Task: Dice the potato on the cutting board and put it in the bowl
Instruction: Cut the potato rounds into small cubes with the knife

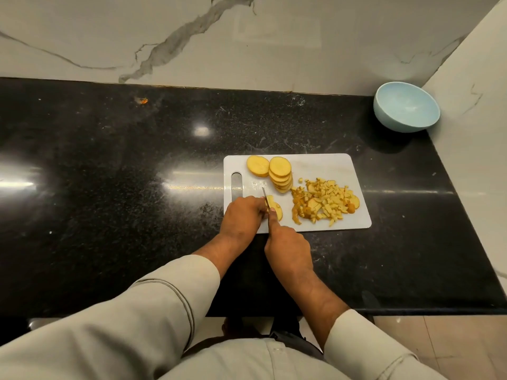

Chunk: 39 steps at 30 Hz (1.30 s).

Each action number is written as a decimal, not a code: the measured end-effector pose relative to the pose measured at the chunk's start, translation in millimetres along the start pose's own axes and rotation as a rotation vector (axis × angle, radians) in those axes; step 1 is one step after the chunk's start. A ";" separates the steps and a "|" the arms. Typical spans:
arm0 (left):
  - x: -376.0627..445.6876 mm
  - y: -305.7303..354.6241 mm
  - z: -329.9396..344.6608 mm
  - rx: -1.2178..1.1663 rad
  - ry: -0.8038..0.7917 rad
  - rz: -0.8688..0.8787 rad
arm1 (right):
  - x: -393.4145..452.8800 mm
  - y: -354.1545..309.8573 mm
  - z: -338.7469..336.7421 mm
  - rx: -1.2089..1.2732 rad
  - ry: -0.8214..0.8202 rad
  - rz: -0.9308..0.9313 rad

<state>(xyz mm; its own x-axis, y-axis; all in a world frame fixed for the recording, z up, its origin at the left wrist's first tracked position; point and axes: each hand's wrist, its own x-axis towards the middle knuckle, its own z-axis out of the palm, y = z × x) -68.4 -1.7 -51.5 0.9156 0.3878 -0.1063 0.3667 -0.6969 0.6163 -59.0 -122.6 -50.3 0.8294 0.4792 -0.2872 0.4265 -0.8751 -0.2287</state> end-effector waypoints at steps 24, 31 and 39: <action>0.8 -9.5 3.5 -0.097 0.005 -0.010 | -57.3 29.8 -5.8 0.024 -0.032 -0.004; -0.8 -9.3 5.6 -0.112 0.049 -0.024 | -14.3 3.0 -10.0 0.022 -0.018 0.008; -0.9 -8.0 4.8 -0.013 0.050 0.021 | -3.5 -1.7 0.0 0.041 -0.029 -0.013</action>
<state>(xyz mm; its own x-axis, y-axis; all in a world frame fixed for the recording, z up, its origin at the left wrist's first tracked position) -71.4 0.6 -60.1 0.9137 0.4029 -0.0538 0.3446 -0.6977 0.6281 -62.7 -122.8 -48.9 0.8130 0.4925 -0.3107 0.4213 -0.8658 -0.2701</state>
